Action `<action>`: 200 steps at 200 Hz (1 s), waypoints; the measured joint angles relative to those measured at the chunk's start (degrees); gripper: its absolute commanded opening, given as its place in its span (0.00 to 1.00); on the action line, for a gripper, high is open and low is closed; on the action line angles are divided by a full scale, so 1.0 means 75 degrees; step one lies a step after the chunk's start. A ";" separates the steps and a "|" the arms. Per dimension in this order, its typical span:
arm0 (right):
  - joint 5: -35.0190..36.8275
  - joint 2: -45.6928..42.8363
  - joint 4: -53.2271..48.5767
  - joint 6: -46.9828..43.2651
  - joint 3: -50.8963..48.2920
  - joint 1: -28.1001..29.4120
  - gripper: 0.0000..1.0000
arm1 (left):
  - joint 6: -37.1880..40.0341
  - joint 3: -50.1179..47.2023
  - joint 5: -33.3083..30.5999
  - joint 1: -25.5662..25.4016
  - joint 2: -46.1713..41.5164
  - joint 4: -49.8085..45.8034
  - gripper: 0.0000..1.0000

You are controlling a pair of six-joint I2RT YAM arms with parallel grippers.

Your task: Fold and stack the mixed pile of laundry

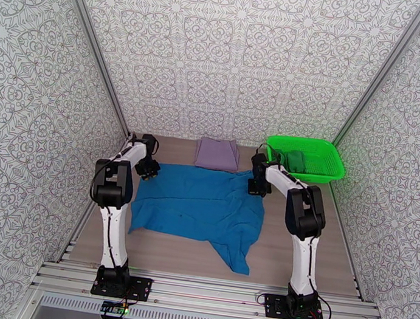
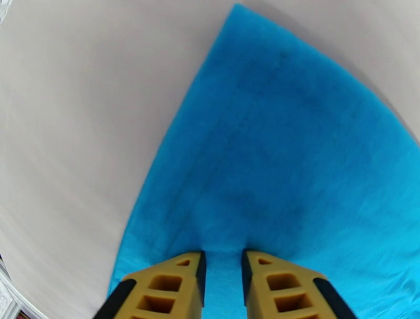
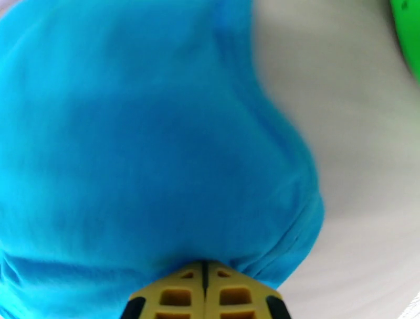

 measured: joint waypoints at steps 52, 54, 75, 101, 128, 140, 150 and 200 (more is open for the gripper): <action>0.0283 0.1297 -0.1037 -0.0463 0.2305 -0.0396 0.00 | 0.0306 0.2468 0.0012 0.0035 0.1361 -0.1017 0.29; 0.0297 0.1338 -0.1061 -0.0478 0.2381 -0.0402 0.00 | 0.0309 0.2562 0.0015 0.0035 0.1405 -0.1049 0.29; 0.0338 0.1859 -0.1495 -0.0615 0.3351 -0.0417 0.00 | 0.0350 0.3127 0.0064 0.0038 0.1705 -0.1250 0.32; 0.0350 0.2232 -0.1897 -0.0766 0.4103 -0.0391 0.00 | 0.0449 0.3258 0.0184 0.0067 0.1763 -0.1268 0.44; 0.0230 0.2183 -0.1912 -0.0883 0.4007 -0.0393 0.00 | 0.0484 0.3171 0.0373 0.0079 0.1690 -0.1166 0.67; 0.0122 0.1964 -0.1751 -0.0947 0.3692 -0.0405 0.06 | 0.0481 0.2940 0.0414 0.0079 0.1495 -0.1131 0.77; -0.0006 0.1641 -0.1623 -0.1005 0.3322 -0.0408 0.14 | 0.0516 0.2766 0.0417 0.0087 0.1265 -0.1137 0.82; -0.0595 -0.1638 -0.0804 -0.1244 0.0775 -0.0157 0.47 | 0.0539 0.2565 0.0393 0.0082 -0.1198 -0.1142 0.89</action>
